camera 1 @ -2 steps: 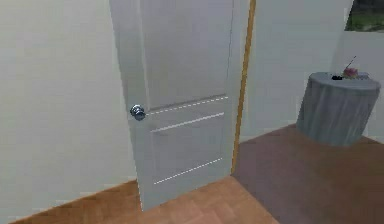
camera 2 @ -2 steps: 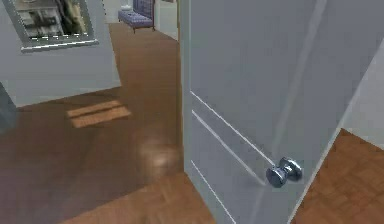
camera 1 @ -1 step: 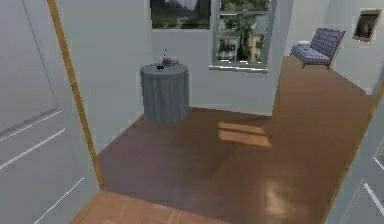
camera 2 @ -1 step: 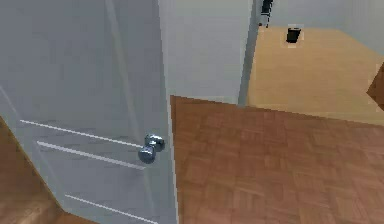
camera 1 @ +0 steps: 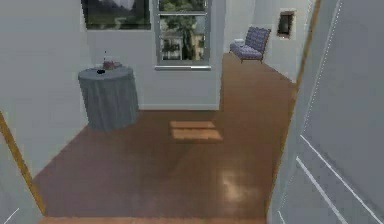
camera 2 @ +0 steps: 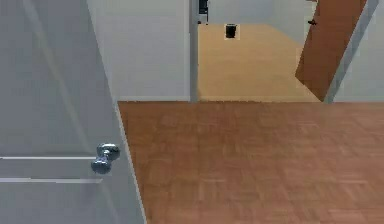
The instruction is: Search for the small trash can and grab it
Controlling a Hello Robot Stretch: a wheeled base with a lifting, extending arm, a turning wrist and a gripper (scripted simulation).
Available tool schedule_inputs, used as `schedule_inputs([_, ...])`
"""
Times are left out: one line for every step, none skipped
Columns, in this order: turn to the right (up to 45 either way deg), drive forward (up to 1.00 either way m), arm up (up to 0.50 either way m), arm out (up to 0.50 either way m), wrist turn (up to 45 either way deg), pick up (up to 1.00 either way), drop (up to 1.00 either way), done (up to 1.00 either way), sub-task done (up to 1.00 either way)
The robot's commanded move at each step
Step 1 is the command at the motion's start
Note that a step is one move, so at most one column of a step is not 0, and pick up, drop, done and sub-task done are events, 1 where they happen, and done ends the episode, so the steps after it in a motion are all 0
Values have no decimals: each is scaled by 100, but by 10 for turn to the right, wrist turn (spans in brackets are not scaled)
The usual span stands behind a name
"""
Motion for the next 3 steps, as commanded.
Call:
schedule_inputs([0,100,0,0,0,0,0,0,0])
schedule_inputs([0,30,0,0,0,0,0,0,0])
schedule_inputs([360,0,0,0,0,0,0,0,0])
